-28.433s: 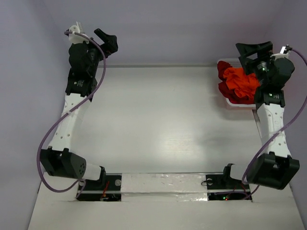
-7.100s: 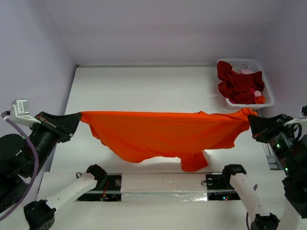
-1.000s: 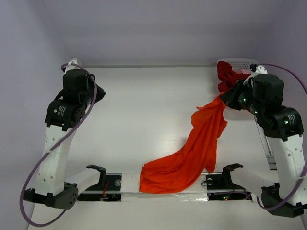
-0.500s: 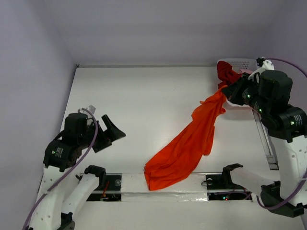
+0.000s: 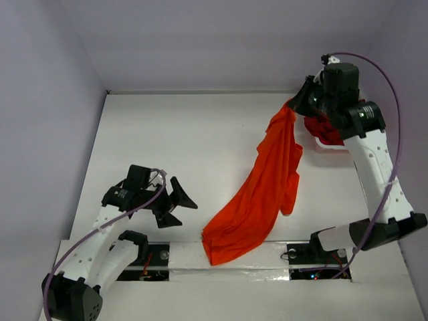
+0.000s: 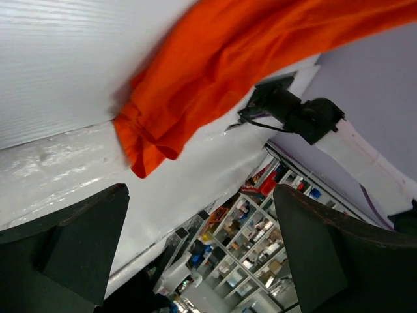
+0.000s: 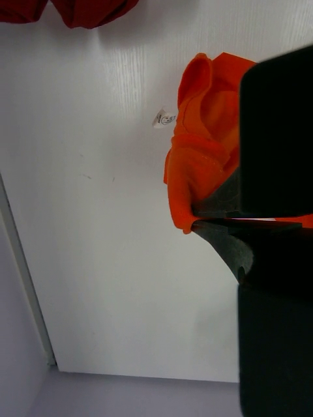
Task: Fold and stack the t-shirts
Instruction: Flatten out the tshirt
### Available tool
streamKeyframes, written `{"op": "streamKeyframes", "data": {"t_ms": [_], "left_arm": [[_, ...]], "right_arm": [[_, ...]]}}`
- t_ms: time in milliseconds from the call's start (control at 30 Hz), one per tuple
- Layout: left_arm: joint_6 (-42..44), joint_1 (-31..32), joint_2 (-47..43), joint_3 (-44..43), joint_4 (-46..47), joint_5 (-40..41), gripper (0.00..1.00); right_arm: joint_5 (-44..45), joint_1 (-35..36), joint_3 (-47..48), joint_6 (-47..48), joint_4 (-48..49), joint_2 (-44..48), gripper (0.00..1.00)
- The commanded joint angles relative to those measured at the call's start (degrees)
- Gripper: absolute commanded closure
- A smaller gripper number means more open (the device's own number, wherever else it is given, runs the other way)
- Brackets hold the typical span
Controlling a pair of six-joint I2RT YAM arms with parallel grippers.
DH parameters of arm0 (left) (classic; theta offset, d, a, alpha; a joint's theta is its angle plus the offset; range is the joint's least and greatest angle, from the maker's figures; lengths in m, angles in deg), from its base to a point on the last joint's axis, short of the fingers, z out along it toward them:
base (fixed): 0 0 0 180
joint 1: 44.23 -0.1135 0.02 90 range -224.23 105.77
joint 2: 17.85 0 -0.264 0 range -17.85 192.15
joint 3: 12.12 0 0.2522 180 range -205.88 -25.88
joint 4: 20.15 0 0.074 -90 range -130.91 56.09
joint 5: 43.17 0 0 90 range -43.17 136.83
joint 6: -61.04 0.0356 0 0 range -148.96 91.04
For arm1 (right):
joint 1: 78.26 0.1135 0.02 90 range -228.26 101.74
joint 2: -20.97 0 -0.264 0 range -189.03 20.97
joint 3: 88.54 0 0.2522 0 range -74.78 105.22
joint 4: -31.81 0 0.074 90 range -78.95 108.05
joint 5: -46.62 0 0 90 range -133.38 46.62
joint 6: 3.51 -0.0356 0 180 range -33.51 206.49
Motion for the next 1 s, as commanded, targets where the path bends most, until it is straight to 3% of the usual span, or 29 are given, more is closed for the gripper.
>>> {"op": "streamKeyframes", "data": {"t_ms": [0, 167, 300, 500, 767, 967], "left_arm": [[1.25, 1.10, 0.29, -6.18, 0.29, -3.78, 0.09], [4.24, 4.00, 0.20, -8.66, -7.69, -2.73, 0.11], [5.83, 4.97, 0.11, -6.38, -7.46, 0.52, 0.10], [2.05, 8.13, 3.88, -2.52, 5.63, 2.02, 0.08], [-3.49, 15.24, 21.01, 1.45, 32.77, -4.04, 0.11], [-2.17, 21.58, 30.34, -11.29, 30.96, -0.09, 0.15]], "right_arm": [[-0.12, 0.44, 7.91, 1.19, 6.06, -3.40, 1.00], [-1.27, 0.44, 14.16, 0.66, 6.33, -10.51, 1.00], [-1.09, 0.44, 19.78, 1.36, 5.54, -15.78, 1.00], [-2.76, 0.44, 27.00, 1.54, 5.09, -24.14, 1.00], [-4.70, 0.44, 20.32, -0.05, 10.72, -24.94, 1.00], [-3.12, 0.44, 20.68, 1.45, 9.93, -24.59, 1.00]]}}
